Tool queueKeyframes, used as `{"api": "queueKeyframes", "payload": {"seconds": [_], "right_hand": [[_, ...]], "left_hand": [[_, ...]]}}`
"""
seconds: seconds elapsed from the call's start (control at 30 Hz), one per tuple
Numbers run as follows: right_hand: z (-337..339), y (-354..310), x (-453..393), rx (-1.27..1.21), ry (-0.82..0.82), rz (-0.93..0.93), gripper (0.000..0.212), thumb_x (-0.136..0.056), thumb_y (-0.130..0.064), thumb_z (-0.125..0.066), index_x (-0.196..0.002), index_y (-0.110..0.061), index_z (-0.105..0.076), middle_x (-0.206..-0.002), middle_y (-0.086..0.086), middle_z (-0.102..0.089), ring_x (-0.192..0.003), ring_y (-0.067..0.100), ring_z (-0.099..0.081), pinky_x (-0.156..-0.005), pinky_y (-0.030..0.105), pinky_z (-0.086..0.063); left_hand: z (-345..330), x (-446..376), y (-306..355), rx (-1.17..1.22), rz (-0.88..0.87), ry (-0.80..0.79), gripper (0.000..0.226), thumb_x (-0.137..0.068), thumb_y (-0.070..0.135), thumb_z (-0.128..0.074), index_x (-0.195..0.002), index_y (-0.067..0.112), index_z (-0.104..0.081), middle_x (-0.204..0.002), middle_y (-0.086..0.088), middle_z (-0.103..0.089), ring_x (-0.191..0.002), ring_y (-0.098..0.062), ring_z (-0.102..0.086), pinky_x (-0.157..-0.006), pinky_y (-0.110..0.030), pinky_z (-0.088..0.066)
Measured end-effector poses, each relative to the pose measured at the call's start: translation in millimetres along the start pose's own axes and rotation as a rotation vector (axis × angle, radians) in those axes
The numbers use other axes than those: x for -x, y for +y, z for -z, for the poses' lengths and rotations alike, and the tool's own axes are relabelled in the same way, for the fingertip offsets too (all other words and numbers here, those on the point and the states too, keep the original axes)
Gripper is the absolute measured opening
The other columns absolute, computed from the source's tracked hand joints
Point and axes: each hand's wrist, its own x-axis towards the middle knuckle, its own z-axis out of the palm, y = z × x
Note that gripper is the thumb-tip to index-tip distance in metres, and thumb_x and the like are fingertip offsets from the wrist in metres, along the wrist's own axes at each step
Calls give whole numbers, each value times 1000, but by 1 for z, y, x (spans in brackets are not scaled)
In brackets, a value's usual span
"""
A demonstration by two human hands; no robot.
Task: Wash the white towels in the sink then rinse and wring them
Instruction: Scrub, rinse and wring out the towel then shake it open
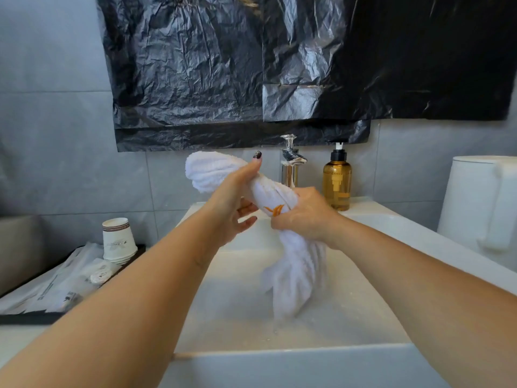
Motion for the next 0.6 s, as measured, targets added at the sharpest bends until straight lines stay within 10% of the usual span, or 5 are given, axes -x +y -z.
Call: {"api": "queueKeyframes", "payload": {"seconds": [0.2, 0.3, 0.43, 0.6], "right_hand": [[18, 3, 0, 45, -48, 41, 26, -70, -8, -78, -94, -11, -67, -90, 9, -70, -79, 20, -64, -70, 35, -51], [9, 0, 5, -118, -277, 36, 29, -78, -3, -74, -103, -16, -66, -101, 11, -72, -93, 23, -71, -83, 34, -57], [-2, 8, 6, -369, -453, -24, 53, -74, -13, -81, -123, -13, -60, -120, 13, -68, -112, 27, -65, -101, 43, -49], [-22, 15, 10, -367, -522, -45, 65, -70, -25, -87, -129, -29, -60, -130, -2, -64, -128, 17, -53, -111, 41, -39]], "left_hand": [[-16, 7, -13, -182, 13, -335, 98, -56, 77, -68, -139, 27, -54, -149, 1, -46, -142, -20, -34, -118, -44, -18], [-15, -1, -16, -55, -56, -218, 55, -77, 54, -69, -116, 14, -70, -117, -3, -72, -121, -24, -60, -113, -46, -36], [-16, 6, -5, 172, -167, -91, 21, -94, 25, -60, -100, 11, -75, -96, -2, -77, -88, -18, -73, -69, -29, -59], [-11, 16, 11, 459, -287, -144, 53, -96, 18, -53, -46, 18, -71, -58, 3, -65, -63, -11, -65, -83, -31, -53]]}}
